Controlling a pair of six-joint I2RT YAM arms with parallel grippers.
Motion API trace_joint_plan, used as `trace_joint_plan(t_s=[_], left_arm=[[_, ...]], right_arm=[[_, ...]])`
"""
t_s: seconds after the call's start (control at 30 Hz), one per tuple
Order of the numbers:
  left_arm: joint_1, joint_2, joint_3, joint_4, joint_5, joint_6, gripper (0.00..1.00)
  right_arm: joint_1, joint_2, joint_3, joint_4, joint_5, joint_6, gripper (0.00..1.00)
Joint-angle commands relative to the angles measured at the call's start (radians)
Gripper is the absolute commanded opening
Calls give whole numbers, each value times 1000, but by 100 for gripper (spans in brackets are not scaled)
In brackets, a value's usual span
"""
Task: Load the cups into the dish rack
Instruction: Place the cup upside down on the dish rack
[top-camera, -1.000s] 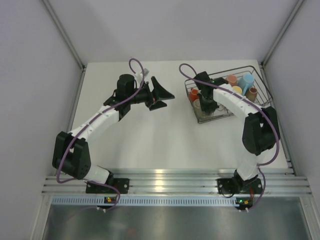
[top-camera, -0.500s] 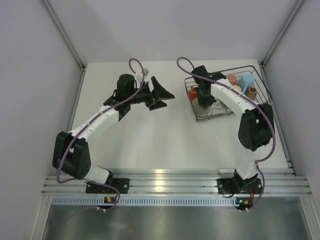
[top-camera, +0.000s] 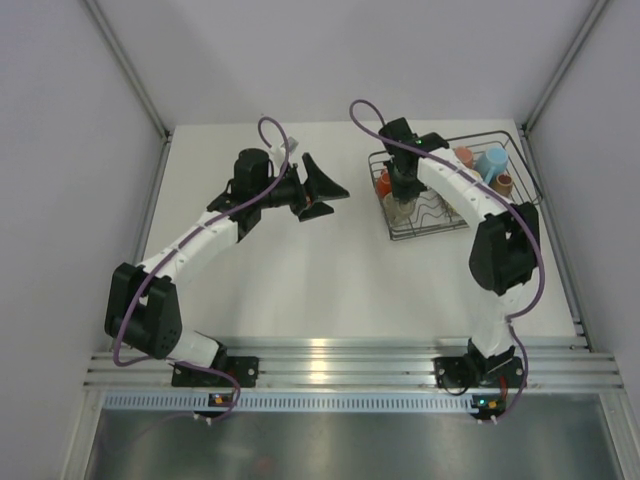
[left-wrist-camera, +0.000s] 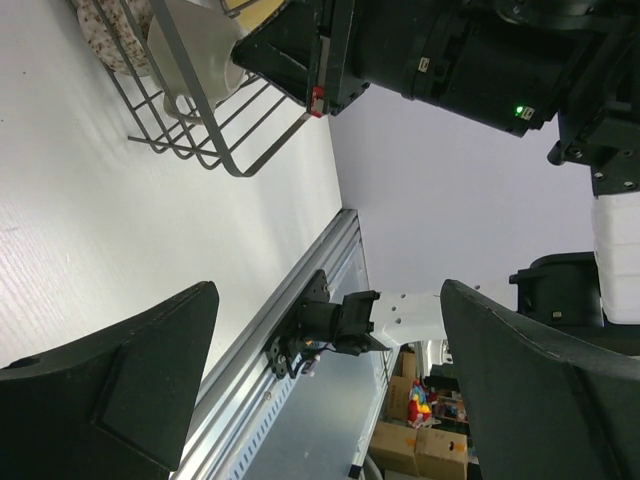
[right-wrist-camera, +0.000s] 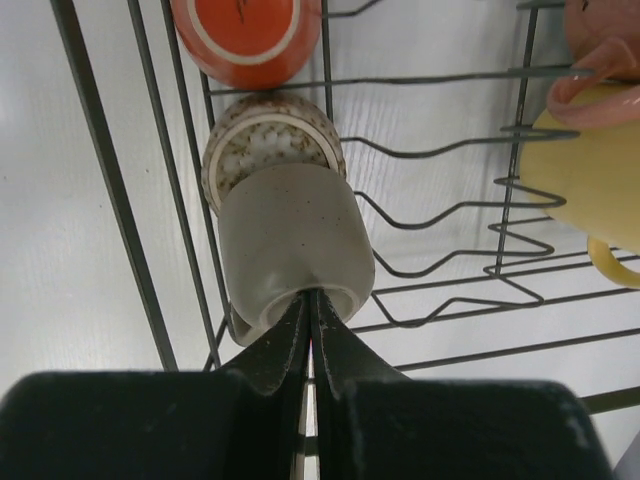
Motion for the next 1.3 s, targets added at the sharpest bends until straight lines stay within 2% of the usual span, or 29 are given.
trace_joint_plan(t_s=[0.0,0.3,0.7,0.93,1.03,1.07,1.27], left_arm=[[6,-32,-17,39,-3,10,98],[6,-46,-31,39,-6,9,98],[6,-58,-37,38,-9,12,98],[6,-64,-43,39,-15,12,98],[6,-61,-43,39,-14,12,98],[6,-58,-41,39,-12,13,98],[6,-52,-34,39,-8,15,98]], right_arm=[[12,44,94,27,16,-19,0],[12,140,221,-5,10,-43,0],[12,143,221,65,14,-60,0],[11,13,128,201,16,-46,3],[11,-73,68,254,25,-37,11],[12,-106,57,258,28,-34,24],[12,-140,33,214,7,-9,55]])
